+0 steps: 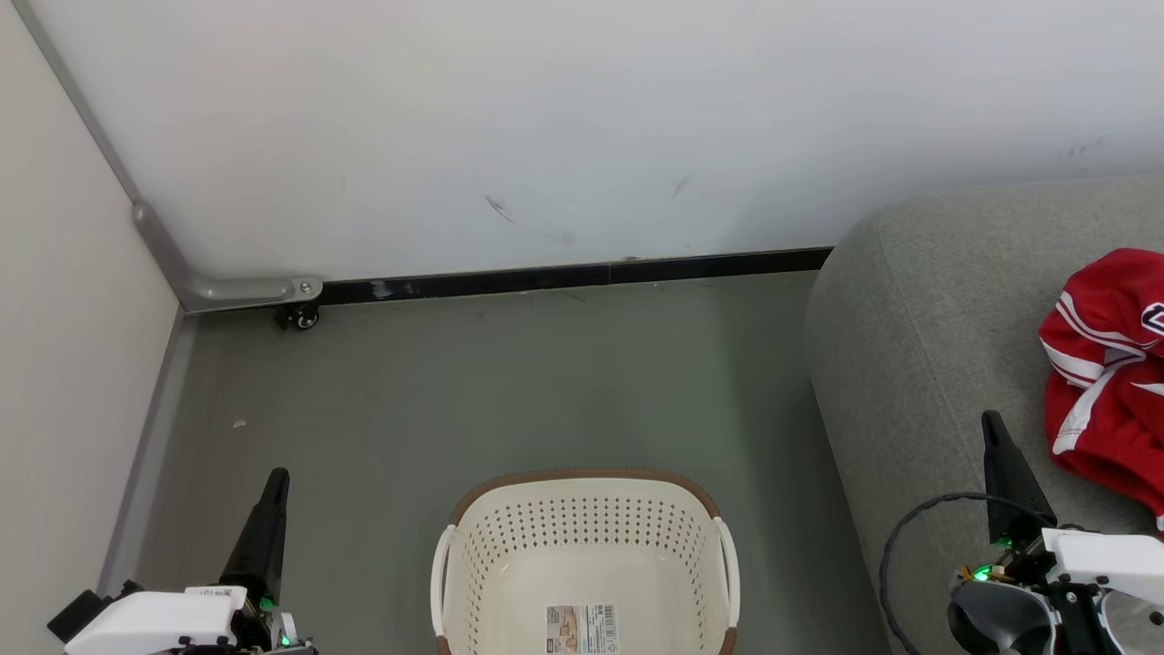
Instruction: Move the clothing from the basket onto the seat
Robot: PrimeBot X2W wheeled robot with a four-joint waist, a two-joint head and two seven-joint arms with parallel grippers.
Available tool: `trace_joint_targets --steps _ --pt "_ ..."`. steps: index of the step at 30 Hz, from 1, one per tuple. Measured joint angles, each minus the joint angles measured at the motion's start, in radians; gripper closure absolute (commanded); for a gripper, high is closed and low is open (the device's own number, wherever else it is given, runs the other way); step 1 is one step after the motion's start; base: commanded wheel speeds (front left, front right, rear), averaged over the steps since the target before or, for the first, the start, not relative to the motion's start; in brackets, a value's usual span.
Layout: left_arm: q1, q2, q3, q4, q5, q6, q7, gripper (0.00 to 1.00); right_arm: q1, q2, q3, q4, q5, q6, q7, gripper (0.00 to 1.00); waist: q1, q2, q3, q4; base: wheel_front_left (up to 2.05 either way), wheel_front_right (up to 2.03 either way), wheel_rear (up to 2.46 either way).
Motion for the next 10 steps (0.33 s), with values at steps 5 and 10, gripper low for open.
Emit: trace_joint_targets --steps 5,10 --pt "0.000 0.000 0.000 0.000 0.000 0.000 0.000 1.00 0.000 0.000 0.000 0.000 0.000 0.000 0.000 1.00 0.0000 0.0000 0.000 0.000 0.00 0.00 0.00" --pt "0.000 0.000 0.000 -0.001 0.000 0.000 0.000 1.00 0.000 0.000 0.000 0.000 0.000 0.000 0.000 1.00 0.0000 0.0000 0.000 0.000 0.00 0.00 0.00"
